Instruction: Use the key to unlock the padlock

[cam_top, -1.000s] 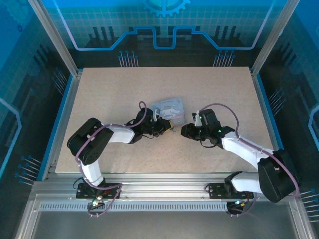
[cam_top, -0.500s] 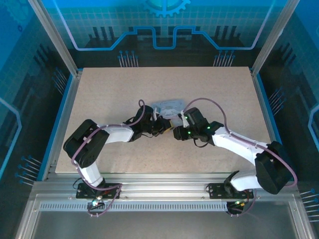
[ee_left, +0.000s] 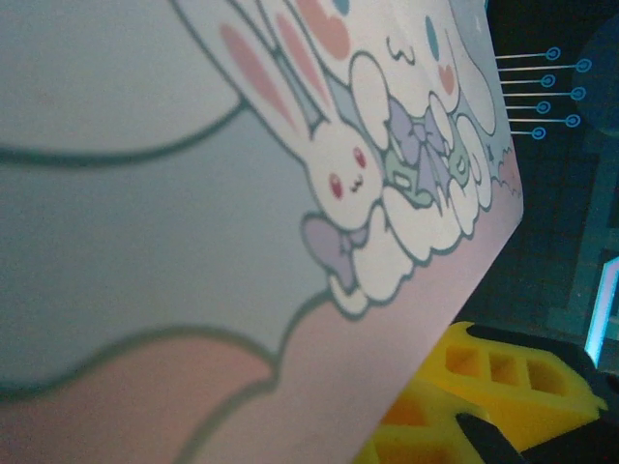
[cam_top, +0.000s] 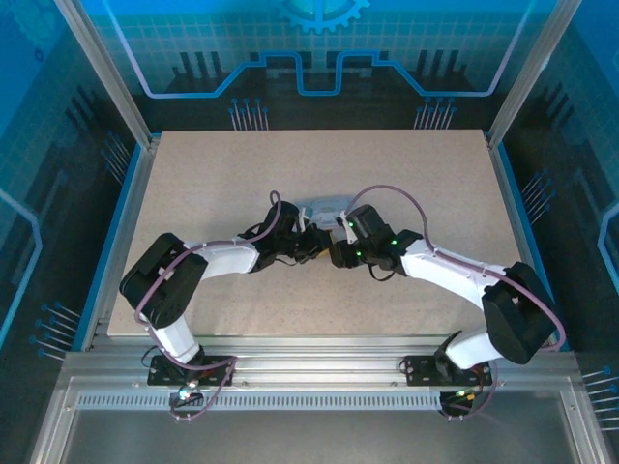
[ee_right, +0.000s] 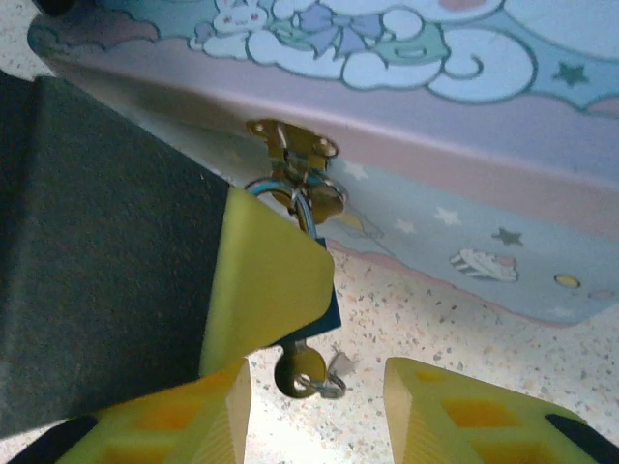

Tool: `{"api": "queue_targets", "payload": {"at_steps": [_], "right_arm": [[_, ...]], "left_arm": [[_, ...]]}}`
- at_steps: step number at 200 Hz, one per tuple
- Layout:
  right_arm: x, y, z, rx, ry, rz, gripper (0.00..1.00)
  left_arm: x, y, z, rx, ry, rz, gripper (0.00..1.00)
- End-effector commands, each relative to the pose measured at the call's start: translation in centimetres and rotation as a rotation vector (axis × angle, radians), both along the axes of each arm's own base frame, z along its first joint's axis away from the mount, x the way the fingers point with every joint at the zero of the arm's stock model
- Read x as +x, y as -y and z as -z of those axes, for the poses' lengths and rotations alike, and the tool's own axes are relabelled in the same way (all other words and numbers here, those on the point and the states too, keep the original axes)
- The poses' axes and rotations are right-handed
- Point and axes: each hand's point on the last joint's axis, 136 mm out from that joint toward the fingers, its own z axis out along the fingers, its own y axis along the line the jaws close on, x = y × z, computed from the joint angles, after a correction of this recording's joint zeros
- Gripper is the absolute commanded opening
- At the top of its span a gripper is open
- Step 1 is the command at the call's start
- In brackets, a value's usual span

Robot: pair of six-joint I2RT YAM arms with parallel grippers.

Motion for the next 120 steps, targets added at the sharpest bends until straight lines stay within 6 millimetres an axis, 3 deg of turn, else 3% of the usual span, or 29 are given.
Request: {"api": "queue_targets", "payload": {"at_steps": [1,120], "right_arm": [[0.4,-1.0,-0.8,0.004,0.025,-0.031,0.42],[0.6,-1.7,0.3,-0.016,0.012,-0.048,0.37]], "left_arm": [[0.2,0.7,-2.2,-0.039,0.048,0.032,0.06],[0.4,0.7,-2.4,-0.051,0.045,0.029,0.06]]}}
